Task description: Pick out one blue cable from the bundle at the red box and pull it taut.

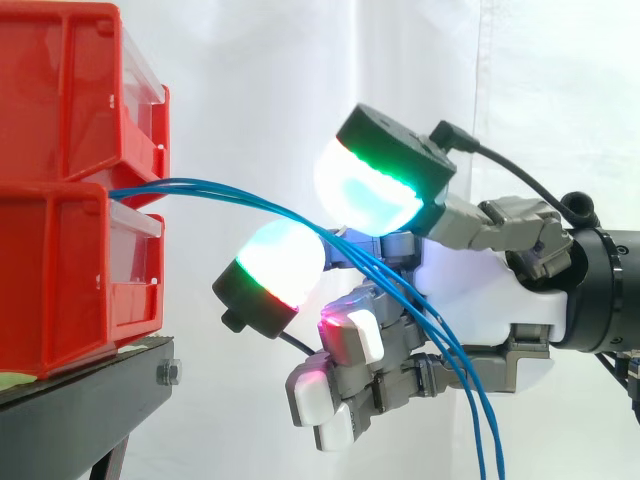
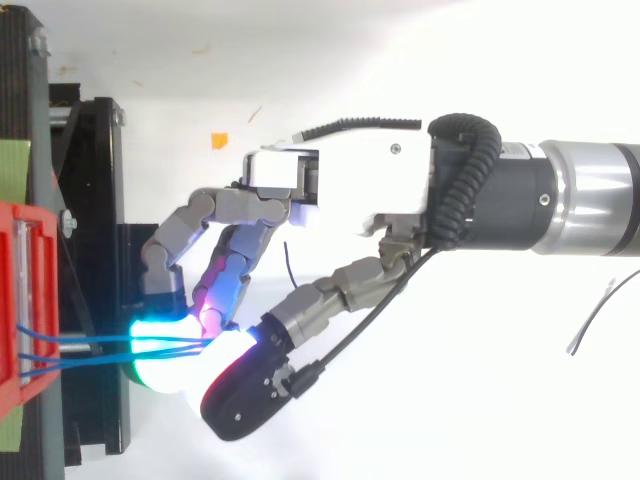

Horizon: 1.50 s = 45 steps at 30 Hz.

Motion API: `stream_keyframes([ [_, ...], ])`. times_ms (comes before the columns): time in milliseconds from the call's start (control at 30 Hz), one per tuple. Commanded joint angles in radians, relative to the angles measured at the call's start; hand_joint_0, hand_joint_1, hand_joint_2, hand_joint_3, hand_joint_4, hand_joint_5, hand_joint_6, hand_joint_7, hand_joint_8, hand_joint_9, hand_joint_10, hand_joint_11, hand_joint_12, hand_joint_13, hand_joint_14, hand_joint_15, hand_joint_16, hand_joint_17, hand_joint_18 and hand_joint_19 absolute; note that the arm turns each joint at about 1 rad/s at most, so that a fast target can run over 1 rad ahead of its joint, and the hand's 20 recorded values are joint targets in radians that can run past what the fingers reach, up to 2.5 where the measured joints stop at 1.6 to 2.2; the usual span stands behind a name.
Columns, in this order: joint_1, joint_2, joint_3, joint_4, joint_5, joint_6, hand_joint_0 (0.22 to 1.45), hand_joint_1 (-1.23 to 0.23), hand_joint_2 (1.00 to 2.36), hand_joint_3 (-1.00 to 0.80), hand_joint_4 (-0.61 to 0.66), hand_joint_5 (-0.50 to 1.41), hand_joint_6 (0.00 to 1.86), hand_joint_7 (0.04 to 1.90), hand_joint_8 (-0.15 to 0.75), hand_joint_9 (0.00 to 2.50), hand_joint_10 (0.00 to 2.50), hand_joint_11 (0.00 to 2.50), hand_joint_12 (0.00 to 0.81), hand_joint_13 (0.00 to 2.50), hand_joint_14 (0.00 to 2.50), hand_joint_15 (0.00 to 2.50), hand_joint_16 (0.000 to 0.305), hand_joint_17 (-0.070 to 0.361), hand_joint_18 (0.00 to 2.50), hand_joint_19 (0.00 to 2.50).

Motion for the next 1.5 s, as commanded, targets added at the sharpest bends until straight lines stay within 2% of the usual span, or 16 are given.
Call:
stream_keyframes([
  [0, -0.001, 0.0, 0.003, -0.002, 0.0, 0.0, 0.5, -0.55, 1.0, -0.5, 0.07, -0.11, 0.89, 0.79, 0.32, 1.15, 0.03, 0.71, 0.332, 0.94, 0.02, 0.43, 0.045, 0.102, 0.8, 0.57],
  [33, -0.001, 0.0, 0.003, -0.002, 0.0, 0.0, 0.52, -0.46, 1.0, -0.5, 0.06, -0.11, 0.89, 0.79, 0.319, 1.15, 0.03, 0.7, 0.328, 0.93, 0.02, 0.43, 0.044, 0.099, 0.78, 0.6],
  [100, -0.001, 0.0, 0.003, -0.002, 0.0, 0.0, 0.56, -0.44, 1.0, -0.5, 0.04, -0.11, 0.89, 0.81, 0.317, 1.16, 0.03, 0.7, 0.316, 0.92, 0.02, 0.44, 0.042, 0.094, 0.76, 0.61],
  [167, -0.001, 0.0, 0.005, -0.002, 0.0, 0.0, 0.58, -0.51, 1.01, -0.39, 0.02, -0.1, 0.9, 0.8, 0.313, 1.16, 0.03, 0.71, 0.313, 0.92, 0.02, 0.45, 0.041, 0.093, 0.76, 0.62],
  [367, -0.001, 0.0, 0.005, -0.002, 0.0, 0.0, 0.58, -0.6, 1.02, -0.24, 0.01, -0.09, 0.92, 0.83, 0.319, 1.19, 0.03, 0.72, 0.317, 0.94, 0.02, 0.45, 0.042, 0.094, 0.79, 0.61],
  [733, -0.003, 0.0, 0.005, -0.003, 0.0, 0.0, 0.61, -0.73, 1.02, -0.18, 0.01, -0.09, 0.93, 0.84, 0.325, 1.18, 0.03, 0.72, 0.327, 0.95, 0.02, 0.44, 0.045, 0.101, 0.82, 0.59],
  [833, -0.003, 0.0, 0.005, -0.003, 0.0, 0.0, 0.63, -0.8, 1.02, -0.17, -0.06, -0.1, 0.94, 0.87, 0.324, 1.16, 0.02, 0.73, 0.324, 0.94, 0.02, 0.44, 0.044, 0.099, 0.82, 0.59],
  [1067, -0.001, 0.0, 0.005, -0.003, 0.0, 0.0, 0.68, -0.87, 1.02, -0.26, -0.11, -0.11, 0.95, 0.91, 0.311, 1.14, 0.03, 0.75, 0.308, 0.93, 0.02, 0.45, 0.041, 0.092, 0.82, 0.59],
  [1467, 0.001, -0.002, 0.008, -0.003, 0.0, 0.0, 0.75, -0.89, 1.0, -0.5, -0.18, -0.11, 0.95, 1.01, 0.301, 1.18, 0.03, 0.76, 0.3, 0.97, 0.02, 0.47, 0.04, 0.09, 0.86, 0.6],
])
